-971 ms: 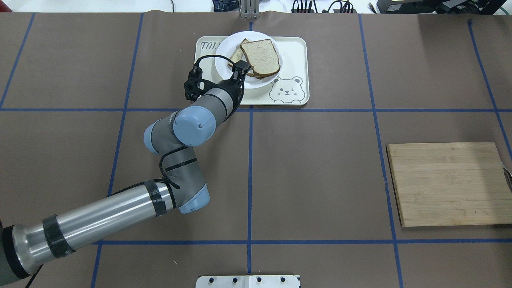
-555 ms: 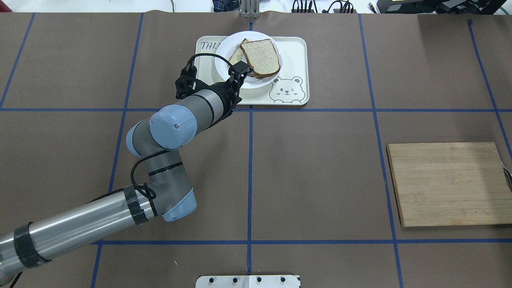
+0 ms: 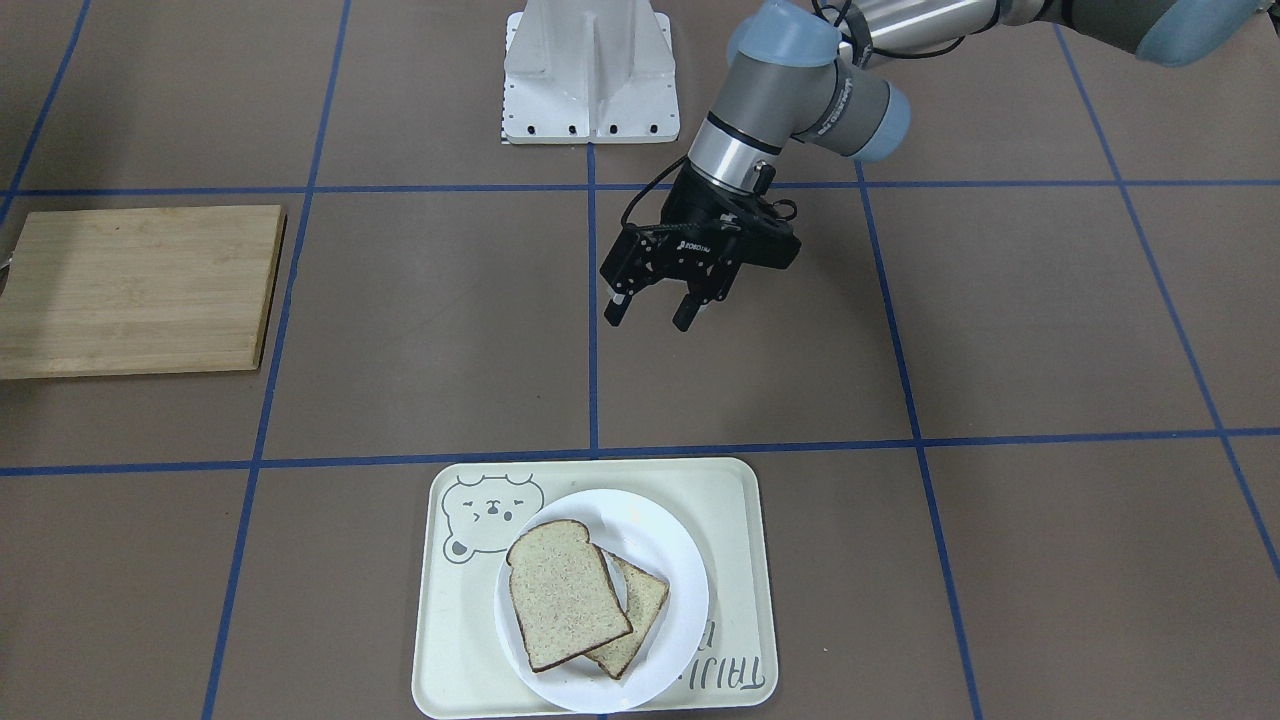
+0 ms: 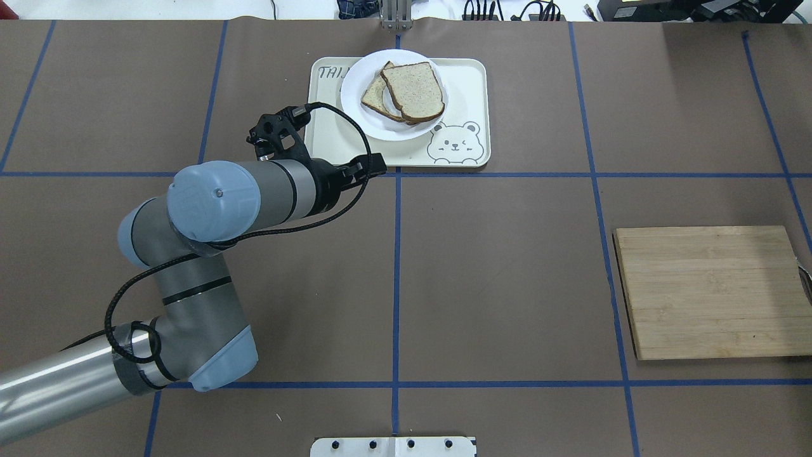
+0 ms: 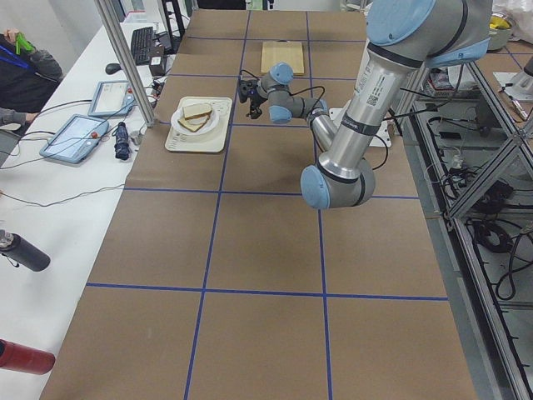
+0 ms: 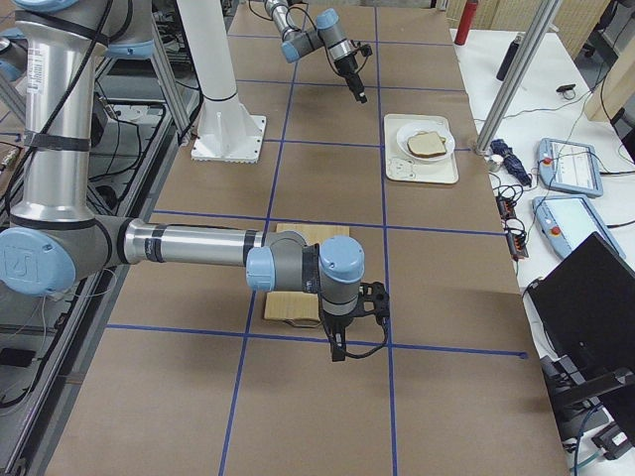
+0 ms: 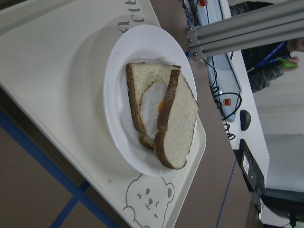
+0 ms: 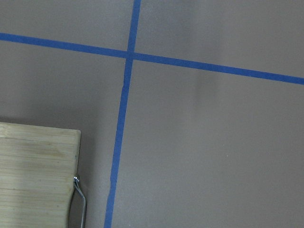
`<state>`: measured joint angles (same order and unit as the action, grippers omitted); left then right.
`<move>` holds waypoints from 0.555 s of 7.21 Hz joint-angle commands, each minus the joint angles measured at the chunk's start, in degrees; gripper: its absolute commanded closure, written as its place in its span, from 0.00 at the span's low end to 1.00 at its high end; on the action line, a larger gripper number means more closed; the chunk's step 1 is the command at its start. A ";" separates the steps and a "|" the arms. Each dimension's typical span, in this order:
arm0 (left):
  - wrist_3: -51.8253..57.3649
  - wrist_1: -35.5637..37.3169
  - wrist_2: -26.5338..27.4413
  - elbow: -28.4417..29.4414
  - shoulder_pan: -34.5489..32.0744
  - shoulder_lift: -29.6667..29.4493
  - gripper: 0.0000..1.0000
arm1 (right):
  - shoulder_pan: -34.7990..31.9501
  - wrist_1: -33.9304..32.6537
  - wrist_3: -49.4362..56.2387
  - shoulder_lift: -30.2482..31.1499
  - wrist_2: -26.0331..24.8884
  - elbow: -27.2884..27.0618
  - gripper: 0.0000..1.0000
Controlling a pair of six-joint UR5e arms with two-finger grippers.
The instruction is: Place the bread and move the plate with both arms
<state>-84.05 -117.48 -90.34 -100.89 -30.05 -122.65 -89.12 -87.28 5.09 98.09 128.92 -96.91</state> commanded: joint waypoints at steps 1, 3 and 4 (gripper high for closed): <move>23.48 22.28 -2.91 -8.24 -2.71 0.30 0.02 | 0.00 0.00 0.00 0.00 0.10 0.05 0.00; 45.72 40.50 -3.00 -12.99 -10.07 2.66 0.02 | 0.00 0.00 0.00 0.17 0.10 0.14 0.00; 56.87 41.53 -3.78 -13.53 -15.68 6.51 0.02 | 0.00 0.00 0.09 0.35 0.10 0.14 0.00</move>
<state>-40.81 -80.91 -93.46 -112.91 -39.66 -119.82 -89.12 -87.28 5.12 98.27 129.00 -96.78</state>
